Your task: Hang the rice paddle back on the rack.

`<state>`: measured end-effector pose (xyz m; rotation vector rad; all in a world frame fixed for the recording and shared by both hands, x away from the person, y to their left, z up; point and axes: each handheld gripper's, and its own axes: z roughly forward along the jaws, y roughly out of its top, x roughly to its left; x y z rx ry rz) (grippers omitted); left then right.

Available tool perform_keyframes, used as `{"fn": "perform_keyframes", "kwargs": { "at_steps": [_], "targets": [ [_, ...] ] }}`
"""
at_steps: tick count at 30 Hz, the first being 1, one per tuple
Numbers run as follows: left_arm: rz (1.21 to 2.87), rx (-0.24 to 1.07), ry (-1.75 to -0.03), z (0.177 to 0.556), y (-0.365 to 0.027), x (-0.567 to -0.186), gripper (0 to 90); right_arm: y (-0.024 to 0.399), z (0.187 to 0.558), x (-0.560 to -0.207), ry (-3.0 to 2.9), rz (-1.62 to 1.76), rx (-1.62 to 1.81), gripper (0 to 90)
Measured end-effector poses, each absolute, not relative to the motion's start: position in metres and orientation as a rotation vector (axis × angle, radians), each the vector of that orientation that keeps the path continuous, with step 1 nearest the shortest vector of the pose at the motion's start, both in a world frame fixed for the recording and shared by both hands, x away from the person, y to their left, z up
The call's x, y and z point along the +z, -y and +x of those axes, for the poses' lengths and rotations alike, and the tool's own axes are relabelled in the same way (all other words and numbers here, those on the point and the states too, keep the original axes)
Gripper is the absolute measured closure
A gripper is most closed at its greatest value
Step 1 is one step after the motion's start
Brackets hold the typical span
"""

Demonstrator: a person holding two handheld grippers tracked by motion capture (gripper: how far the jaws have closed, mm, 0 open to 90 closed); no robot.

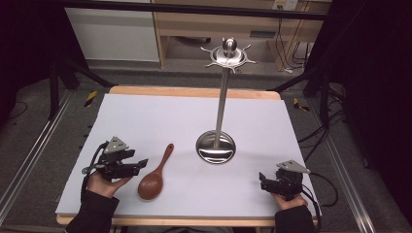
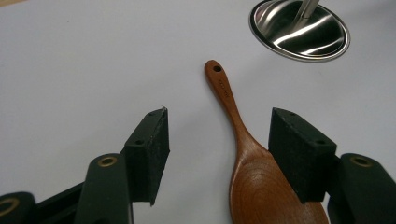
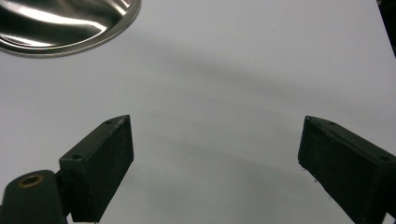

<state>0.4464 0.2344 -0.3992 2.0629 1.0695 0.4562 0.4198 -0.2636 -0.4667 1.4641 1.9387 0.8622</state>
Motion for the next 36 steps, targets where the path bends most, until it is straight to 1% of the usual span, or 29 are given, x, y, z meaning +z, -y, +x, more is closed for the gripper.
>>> {"fn": "perform_keyframes", "kwargs": {
  "at_steps": [18, 36],
  "targets": [
    [2.138, 0.421, -1.054, 0.459, -0.211, -0.399, 37.3, 0.263, 0.419, -0.466, -1.947, 1.471, 0.873, 10.7],
    [2.217, 0.375, -1.06, 0.466, -0.193, -0.411, 39.3, 0.262, 0.42, -0.467, -1.955, 1.467, 0.861, 10.7]
  ]
}}
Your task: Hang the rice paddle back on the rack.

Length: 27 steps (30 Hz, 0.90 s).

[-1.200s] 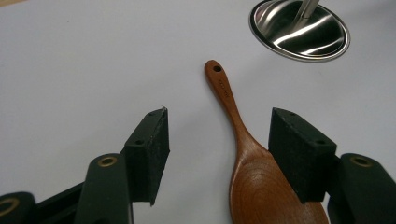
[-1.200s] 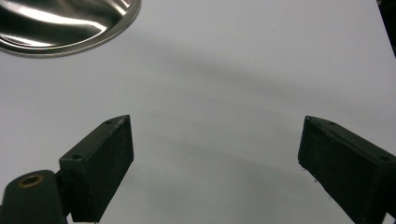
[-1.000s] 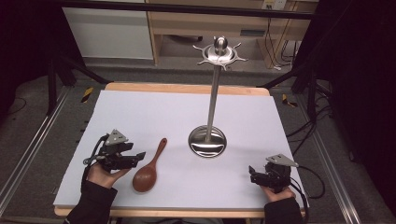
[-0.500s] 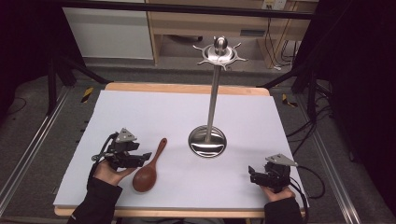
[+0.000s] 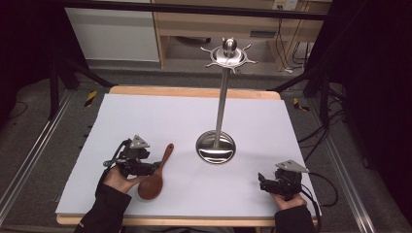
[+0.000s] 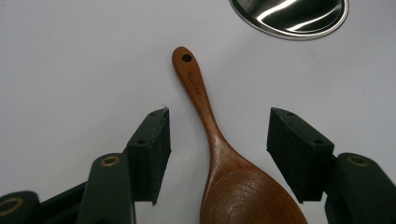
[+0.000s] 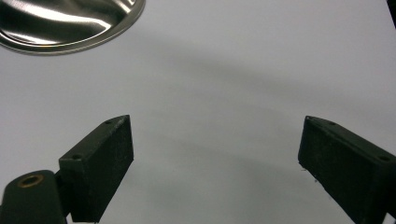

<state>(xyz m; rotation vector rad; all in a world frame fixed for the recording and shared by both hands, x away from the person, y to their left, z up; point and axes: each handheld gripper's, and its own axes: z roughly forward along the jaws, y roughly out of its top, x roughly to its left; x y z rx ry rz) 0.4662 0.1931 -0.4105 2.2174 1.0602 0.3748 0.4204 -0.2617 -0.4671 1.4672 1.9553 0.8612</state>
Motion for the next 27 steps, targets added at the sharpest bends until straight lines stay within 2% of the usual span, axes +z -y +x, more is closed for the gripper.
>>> {"fn": "perform_keyframes", "kwargs": {
  "at_steps": [13, 27],
  "targets": [
    [2.273, 0.341, -1.087, 0.477, -0.18, -0.419, 44.3, 0.261, 0.421, -0.467, -1.963, 1.466, 0.858, 10.7],
    [2.313, 0.272, -1.136, 0.492, -0.173, -0.436, 55.2, 0.261, 0.422, -0.469, -1.972, 1.473, 0.853, 10.7]
  ]
}}
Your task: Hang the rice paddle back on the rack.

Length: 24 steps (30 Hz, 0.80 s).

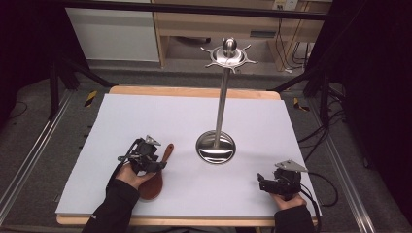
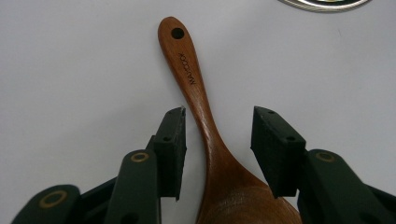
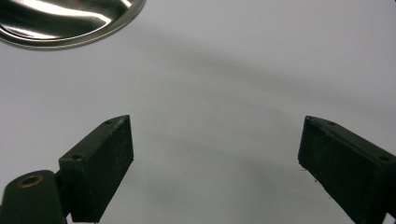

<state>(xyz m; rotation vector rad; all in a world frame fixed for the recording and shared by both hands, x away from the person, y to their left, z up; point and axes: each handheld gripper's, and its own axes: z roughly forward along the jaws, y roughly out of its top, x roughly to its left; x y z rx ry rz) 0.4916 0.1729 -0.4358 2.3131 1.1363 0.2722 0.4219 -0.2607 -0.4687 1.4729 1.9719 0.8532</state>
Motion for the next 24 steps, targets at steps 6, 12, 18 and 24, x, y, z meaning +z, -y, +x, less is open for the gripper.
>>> {"fn": "perform_keyframes", "kwargs": {
  "at_steps": [6, 12, 18, 24],
  "targets": [
    [2.333, 0.231, -1.161, 0.496, -0.17, -0.447, 58.6, 0.261, 0.422, -0.469, -1.977, 1.472, 0.847, 10.7],
    [2.343, 0.224, -1.173, 0.498, -0.17, -0.451, 63.6, 0.26, 0.422, -0.469, -1.977, 1.477, 0.845, 10.7],
    [2.339, 0.216, -1.198, 0.501, -0.17, -0.453, 68.2, 0.26, 0.422, -0.469, -1.977, 1.477, 0.844, 10.7],
    [2.343, 0.198, -1.192, 0.501, -0.17, -0.453, 71.1, 0.26, 0.423, -0.47, -1.98, 1.476, 0.841, 10.7]
  ]
}}
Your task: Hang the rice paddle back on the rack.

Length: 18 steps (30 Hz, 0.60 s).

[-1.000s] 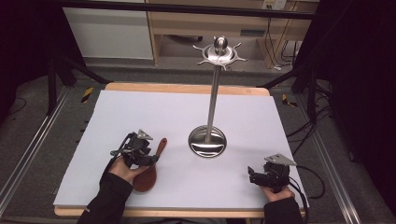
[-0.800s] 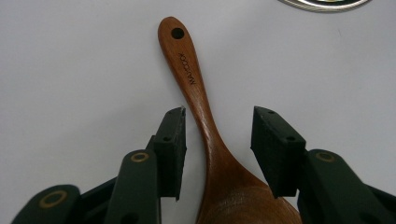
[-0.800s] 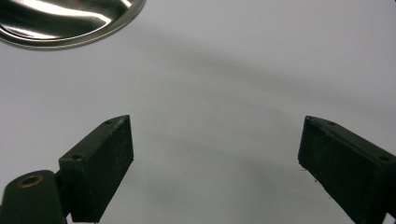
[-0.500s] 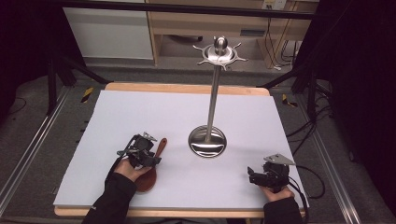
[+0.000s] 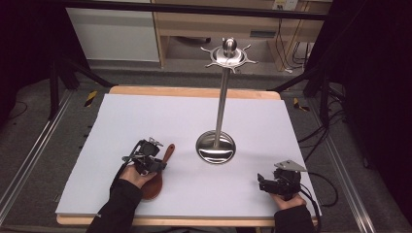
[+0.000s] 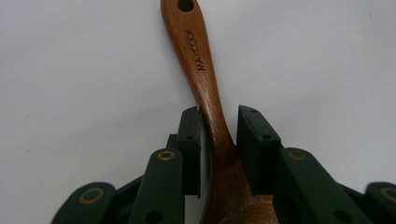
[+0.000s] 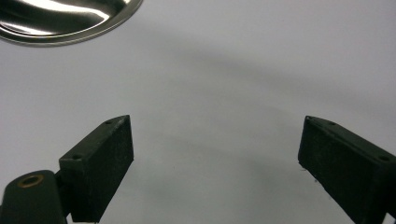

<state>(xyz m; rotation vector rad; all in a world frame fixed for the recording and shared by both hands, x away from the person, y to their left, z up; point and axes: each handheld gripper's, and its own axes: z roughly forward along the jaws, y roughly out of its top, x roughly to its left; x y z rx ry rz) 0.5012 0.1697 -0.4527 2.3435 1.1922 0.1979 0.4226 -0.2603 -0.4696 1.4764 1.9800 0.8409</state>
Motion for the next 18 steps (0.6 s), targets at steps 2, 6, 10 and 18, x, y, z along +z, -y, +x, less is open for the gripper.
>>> {"fn": "perform_keyframes", "kwargs": {
  "at_steps": [2, 6, 10, 18],
  "targets": [
    [2.349, 0.203, -1.185, 0.5, -0.1692, -0.452, 73.3, 0.2603, 0.4222, -0.4693, -1.978, 1.476, 0.842, 10.7],
    [2.386, 0.209, -1.149, 0.4966, -0.169, -0.451, 76.6, 0.2603, 0.4222, -0.4693, -1.977, 1.478, 0.841, 10.7],
    [2.407, 0.221, -1.124, 0.4955, -0.1683, -0.4507, 76.5, 0.2601, 0.4225, -0.4696, -1.982, 1.476, 0.838, 10.7],
    [2.443, 0.228, -1.099, 0.4963, -0.1661, -0.4473, 74.3, 0.2614, 0.4226, -0.4699, -1.984, 1.473, 0.83, 10.8]
  ]
}}
